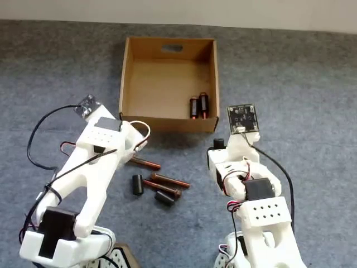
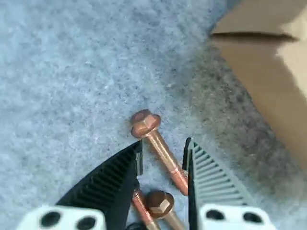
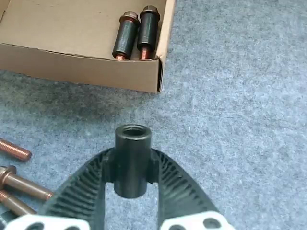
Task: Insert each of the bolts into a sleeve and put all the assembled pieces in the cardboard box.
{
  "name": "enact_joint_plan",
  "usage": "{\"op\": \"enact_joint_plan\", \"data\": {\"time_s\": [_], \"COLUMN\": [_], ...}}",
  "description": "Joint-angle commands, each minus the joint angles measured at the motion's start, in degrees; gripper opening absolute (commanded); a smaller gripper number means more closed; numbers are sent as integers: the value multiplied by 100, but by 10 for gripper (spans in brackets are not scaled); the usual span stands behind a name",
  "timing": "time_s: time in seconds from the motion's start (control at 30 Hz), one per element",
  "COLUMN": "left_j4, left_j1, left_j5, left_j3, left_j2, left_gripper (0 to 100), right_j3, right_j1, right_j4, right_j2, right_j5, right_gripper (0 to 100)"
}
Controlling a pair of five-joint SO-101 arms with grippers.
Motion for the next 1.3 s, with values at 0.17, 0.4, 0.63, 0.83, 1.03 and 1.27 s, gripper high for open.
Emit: {"op": "enact_joint_plan", "data": {"time_s": [0.17,0.4,0.63,0.83,1.03,1.27], "left_j4": [44,0,35,35,18,44], "left_j1": [-31,-31,-40,-163,-127,-127], "left_j5": [299,299,299,299,299,273], "left_j3": [-286,-505,-629,-831,-980,-1007], "left_j2": [884,1323,1323,1323,1323,1314], "left_gripper": [154,151,150,149,35,11], "right_j3": [-31,-31,-31,-31,-31,-31], "right_j1": [4,13,13,13,13,13], "right_j4": [-92,-92,-92,-92,-92,-92], "right_j2": [13,13,4,4,4,13], "right_j5": [-18,-18,-18,-18,-18,-18], "right_gripper": [5,5,5,5,5,5]}}
